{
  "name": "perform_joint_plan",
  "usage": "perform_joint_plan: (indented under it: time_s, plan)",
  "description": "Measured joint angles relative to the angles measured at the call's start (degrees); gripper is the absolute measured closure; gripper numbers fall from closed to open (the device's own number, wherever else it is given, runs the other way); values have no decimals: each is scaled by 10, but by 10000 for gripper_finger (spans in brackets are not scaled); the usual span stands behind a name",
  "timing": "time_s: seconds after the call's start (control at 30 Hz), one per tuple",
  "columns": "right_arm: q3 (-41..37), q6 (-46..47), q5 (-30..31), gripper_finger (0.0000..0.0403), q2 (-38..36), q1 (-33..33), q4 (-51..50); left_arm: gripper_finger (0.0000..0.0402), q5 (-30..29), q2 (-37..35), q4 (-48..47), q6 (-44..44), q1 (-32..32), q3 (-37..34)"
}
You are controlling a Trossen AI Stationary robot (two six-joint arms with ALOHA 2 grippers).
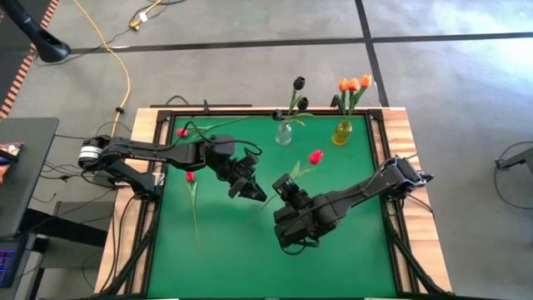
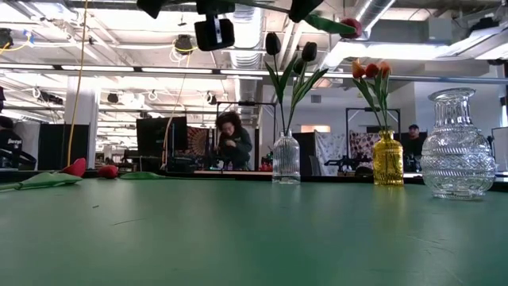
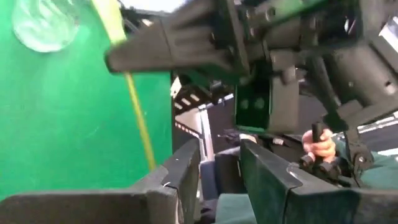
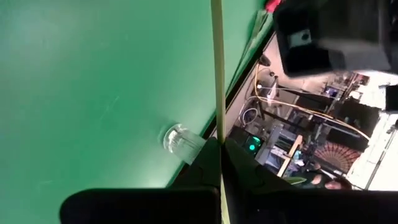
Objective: Sort flowers into vase by color
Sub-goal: Put the bottom right red flower into the bottom transparent vase
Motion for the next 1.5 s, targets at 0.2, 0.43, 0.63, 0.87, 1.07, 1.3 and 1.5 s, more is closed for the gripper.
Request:
perform_joint_plan:
  time_s: [0.2,0.43,0.63,0.87,1.07,1.3,1.5]
  plan:
    - [0,-2,13,378,0,3,19,294,-44,0,-39,29,1,0]
    - [0,-13,15,378,0,0,42,294,-58,0,-66,38,1,0]
    - [0,-59,16,378,0,-9,75,294,-51,0,-67,38,0,0]
    - [0,-93,17,378,0,-21,100,294,-43,0,-67,44,-1,0]
    - [0,-123,17,378,0,-25,123,294,-46,0,-78,53,-1,0]
    - [0,-126,17,375,0,-25,123,328,-44,0,-77,72,-2,0]
    - [0,-126,16,371,-1,-25,123,395,-45,0,-80,78,-1,0]
